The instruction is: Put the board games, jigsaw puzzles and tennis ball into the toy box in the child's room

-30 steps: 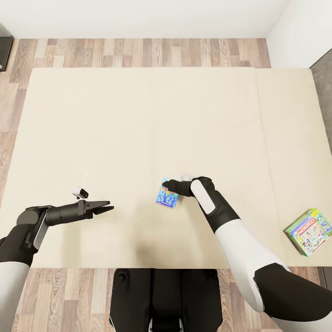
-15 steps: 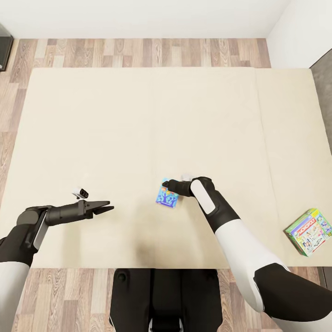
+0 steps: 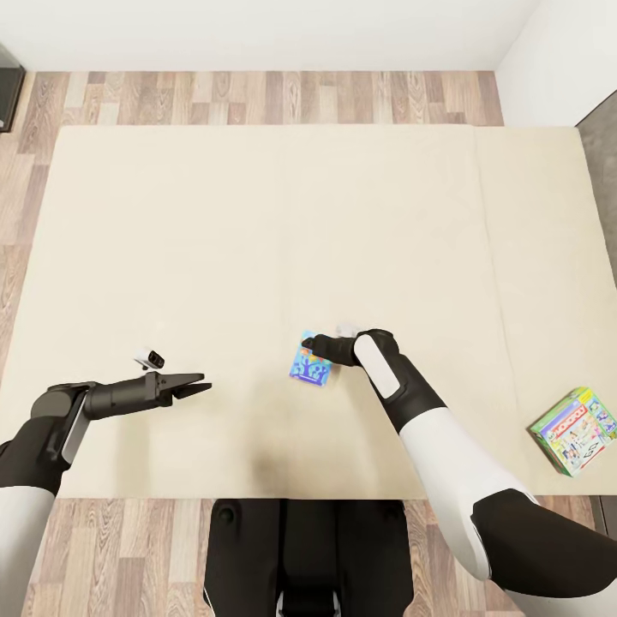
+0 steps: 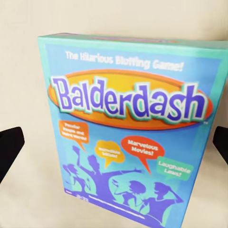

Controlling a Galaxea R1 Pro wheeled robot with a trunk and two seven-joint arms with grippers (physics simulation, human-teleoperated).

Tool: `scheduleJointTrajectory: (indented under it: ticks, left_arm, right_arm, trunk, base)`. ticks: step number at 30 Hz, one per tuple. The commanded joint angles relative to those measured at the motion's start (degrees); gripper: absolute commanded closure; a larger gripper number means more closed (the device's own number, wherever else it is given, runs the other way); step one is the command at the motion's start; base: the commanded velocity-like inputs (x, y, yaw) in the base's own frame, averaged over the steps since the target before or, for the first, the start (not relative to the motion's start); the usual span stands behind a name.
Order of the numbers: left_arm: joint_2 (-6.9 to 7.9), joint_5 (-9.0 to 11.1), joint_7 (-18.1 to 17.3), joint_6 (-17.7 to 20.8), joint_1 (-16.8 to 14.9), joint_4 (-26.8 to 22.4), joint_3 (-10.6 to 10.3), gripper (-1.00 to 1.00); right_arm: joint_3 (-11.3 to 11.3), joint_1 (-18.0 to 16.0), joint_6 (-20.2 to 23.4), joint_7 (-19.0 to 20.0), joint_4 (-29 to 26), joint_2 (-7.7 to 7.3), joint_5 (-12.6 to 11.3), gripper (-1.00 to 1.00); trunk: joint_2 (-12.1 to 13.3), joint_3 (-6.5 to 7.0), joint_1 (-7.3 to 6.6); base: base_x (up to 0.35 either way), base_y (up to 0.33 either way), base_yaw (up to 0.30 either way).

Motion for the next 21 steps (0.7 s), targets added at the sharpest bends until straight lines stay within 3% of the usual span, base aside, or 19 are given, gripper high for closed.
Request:
scheduleJointTrajectory:
  ticks: [1, 21]
  left_arm:
    - [0.02, -0.03, -0.23, 0.61, -0.03, -0.02, -0.02, -1.0]
    - [-0.06, -0.02, -0.23, 0.61, -0.01, -0.07, -0.04, -1.0]
  right_arm:
    - [0.07, -0.02, 0.09, -0.57, -0.04, 0.0, -0.58, -1.0]
    - [0.07, -0.01, -0.01, -0.59, 0.18, 0.0, -0.57, -1.0]
  trunk:
    - [-0.09, -0.08, 0.03]
    - [-0.09, -0.73, 0.03]
  base:
    - [0.0, 0.0, 0.0]
    - [0.0, 0.0, 0.0]
